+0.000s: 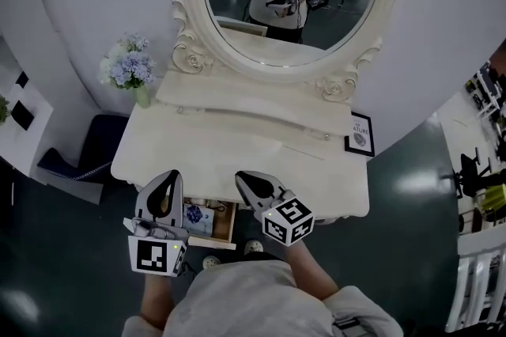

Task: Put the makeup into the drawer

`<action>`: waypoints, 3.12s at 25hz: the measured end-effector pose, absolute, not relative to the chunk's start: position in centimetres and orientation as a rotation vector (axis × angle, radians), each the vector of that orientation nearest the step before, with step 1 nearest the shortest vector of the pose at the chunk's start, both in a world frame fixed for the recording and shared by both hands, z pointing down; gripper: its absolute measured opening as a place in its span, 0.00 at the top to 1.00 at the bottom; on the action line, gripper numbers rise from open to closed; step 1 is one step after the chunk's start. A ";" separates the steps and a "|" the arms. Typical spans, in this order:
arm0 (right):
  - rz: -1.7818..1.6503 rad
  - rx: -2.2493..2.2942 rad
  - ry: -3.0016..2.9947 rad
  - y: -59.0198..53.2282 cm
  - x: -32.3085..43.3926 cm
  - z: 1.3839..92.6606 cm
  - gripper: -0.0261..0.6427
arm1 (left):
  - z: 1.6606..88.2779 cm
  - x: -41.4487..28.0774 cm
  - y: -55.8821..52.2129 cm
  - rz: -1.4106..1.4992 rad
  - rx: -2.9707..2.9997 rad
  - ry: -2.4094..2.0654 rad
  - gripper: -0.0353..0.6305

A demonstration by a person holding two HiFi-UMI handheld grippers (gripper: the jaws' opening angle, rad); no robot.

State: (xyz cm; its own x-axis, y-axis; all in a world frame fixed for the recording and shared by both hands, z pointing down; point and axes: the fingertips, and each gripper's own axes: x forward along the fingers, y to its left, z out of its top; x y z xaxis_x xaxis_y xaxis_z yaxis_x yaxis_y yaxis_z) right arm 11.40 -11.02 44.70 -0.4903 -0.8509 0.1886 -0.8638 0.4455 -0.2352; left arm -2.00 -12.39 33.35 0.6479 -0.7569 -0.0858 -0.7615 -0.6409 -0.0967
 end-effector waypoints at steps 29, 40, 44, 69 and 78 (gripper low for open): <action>0.014 1.720 -2.678 -6.8 16.7 34.5 0.92 | 31.1 2.7 -10.3 0.112 -2.754 1.160 0.93; -0.108 1.761 -2.667 -4.9 17.6 32.3 0.92 | 31.2 3.3 -9.3 0.092 -2.763 1.135 0.93; -0.136 1.769 -2.667 -4.4 17.5 31.9 0.92 | 30.8 3.4 -9.0 0.127 -2.765 1.137 0.93; -0.164 1.806 -2.653 -2.8 17.3 31.7 0.92 | 30.7 3.5 -7.8 0.153 -2.778 1.114 0.93; -0.164 1.806 -2.663 -2.6 17.5 31.6 0.92 | 30.8 4.1 -7.7 0.153 -2.788 1.103 0.93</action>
